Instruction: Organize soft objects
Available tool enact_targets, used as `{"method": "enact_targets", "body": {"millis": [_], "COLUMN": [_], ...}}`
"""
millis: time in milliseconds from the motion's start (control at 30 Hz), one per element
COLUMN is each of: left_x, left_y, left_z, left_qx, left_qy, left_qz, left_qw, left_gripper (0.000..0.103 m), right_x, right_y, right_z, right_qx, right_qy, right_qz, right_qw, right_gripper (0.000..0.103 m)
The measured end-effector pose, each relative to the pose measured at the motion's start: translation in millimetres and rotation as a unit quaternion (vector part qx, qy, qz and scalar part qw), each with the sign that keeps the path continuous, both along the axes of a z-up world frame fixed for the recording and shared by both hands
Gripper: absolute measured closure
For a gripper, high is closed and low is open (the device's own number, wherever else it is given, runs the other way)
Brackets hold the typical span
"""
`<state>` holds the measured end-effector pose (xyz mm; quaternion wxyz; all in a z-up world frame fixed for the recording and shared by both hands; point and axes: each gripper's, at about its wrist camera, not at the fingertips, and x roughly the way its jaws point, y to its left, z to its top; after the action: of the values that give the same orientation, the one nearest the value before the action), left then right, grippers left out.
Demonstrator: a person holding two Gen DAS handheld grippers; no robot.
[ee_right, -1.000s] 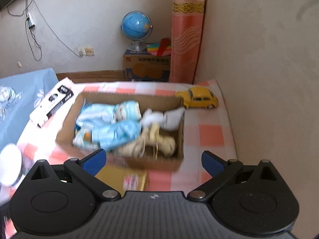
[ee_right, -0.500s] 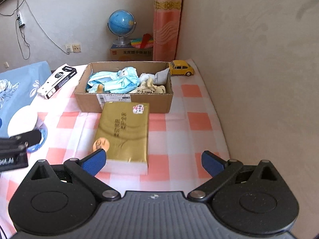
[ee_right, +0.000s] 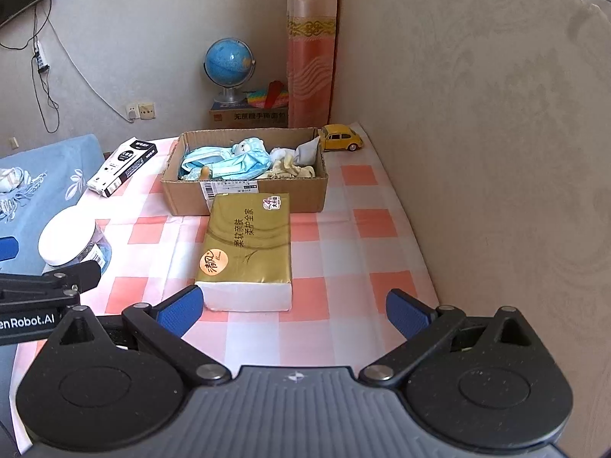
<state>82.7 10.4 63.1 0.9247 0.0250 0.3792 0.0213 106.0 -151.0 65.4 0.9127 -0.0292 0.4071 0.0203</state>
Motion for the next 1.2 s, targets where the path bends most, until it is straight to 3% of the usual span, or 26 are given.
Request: {"method": "enact_targets", "body": {"millis": [1200], "left_x": [-1.3], "left_y": [-7.3], "left_z": [0.4], "left_qx": [-0.001], "left_qy": [0.007], "left_qz": [-0.002], "left_qw": [1.0], "left_gripper": [0.002], "right_x": [-2.8], "right_y": [-3.1], "right_z": [-3.9], "right_qx": [0.002], "right_qy": [-0.002], "right_qz": [-0.009], "right_qw": [1.0], "right_gripper": [0.0]}}
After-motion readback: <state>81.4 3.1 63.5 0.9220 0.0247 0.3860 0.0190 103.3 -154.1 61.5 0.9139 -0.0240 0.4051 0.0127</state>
